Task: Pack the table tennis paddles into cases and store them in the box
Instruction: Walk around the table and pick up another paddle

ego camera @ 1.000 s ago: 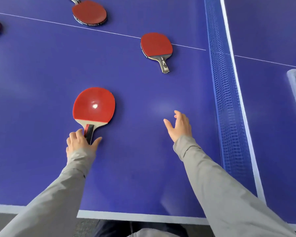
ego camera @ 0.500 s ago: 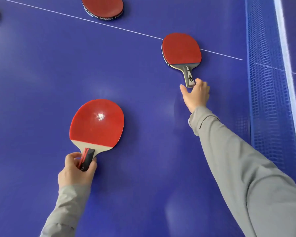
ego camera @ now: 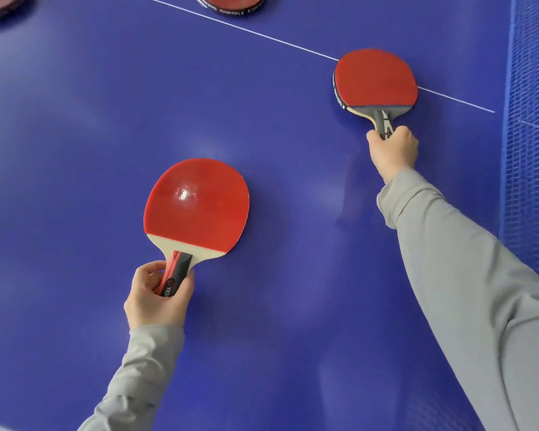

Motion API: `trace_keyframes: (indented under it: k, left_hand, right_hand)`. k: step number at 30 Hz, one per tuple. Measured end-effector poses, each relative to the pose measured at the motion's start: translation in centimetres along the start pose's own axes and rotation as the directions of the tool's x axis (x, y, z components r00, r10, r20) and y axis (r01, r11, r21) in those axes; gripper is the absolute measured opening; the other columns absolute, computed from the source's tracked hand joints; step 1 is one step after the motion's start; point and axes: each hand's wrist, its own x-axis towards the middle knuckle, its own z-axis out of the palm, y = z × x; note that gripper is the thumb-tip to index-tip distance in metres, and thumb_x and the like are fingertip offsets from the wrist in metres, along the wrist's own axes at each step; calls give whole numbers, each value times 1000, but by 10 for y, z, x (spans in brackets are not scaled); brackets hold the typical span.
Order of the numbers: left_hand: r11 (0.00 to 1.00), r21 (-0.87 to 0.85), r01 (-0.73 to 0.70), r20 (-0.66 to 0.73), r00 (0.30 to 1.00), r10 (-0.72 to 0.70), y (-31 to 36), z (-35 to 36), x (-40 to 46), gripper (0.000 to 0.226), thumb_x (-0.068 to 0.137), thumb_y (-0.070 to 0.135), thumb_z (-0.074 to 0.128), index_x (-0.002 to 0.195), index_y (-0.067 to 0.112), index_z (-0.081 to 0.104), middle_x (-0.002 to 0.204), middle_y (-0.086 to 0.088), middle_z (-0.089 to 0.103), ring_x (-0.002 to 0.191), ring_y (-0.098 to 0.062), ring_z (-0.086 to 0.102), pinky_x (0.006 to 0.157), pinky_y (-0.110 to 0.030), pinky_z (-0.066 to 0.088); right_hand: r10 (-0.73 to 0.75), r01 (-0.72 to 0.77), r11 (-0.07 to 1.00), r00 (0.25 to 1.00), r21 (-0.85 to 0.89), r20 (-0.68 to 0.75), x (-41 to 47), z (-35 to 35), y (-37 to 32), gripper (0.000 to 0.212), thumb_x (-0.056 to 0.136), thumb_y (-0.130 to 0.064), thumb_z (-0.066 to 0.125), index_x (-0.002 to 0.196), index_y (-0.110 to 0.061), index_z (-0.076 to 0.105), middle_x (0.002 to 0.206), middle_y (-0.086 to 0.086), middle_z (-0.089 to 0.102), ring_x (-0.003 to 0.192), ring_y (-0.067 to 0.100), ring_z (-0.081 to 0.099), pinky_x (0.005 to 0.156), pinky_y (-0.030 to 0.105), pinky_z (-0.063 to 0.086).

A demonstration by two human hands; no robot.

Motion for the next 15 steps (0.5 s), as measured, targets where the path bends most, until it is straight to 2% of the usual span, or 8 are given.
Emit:
trace_keyframes:
  k: [2,4,7,11,15]
  left_hand:
    - [1000,-1,-20,-6,1000,20,0,-2,-2,26,63,37,73,79,40,53,67,14,59,53,4,53,49,-14,44]
    - [999,11,-35,5,999,35,-1,-4,-6,30,69,28,77,76,42,51,71,11,59,53,4,53,47,-10,41]
    - [999,21,-34,36,999,33,-7,-10,-16,33,72,22,77,76,42,50,70,10,60,51,4,52,41,-5,37]
    - [1000,31,-1,55,999,-1,-22,-24,-43,32,72,23,76,76,41,50,68,9,59,50,4,52,39,-7,37]
    - [999,50,-19,109,994,14,-34,-33,-69,29,71,28,76,78,41,50,69,11,59,54,5,53,48,-18,41]
  right_hand:
    - [10,-8,998,999,70,-34,-21,-3,2,33,83,-29,54,98,0,54,101,13,62,90,31,54,71,35,39]
    - [42,-33,983,998,180,-48,-52,-7,8,24,81,-27,55,88,-5,51,87,7,58,82,30,53,70,37,42]
    - [103,-86,944,994,317,-40,-113,-12,25,20,81,-25,56,82,-7,47,72,-3,51,69,25,49,63,34,39]
    - [188,-177,912,982,370,4,-206,-21,57,19,83,-24,58,81,-8,48,75,3,56,69,25,51,64,36,42]
    - [256,-258,895,965,365,55,-298,-35,89,18,85,-23,62,82,-9,50,72,1,55,65,21,50,59,31,39]
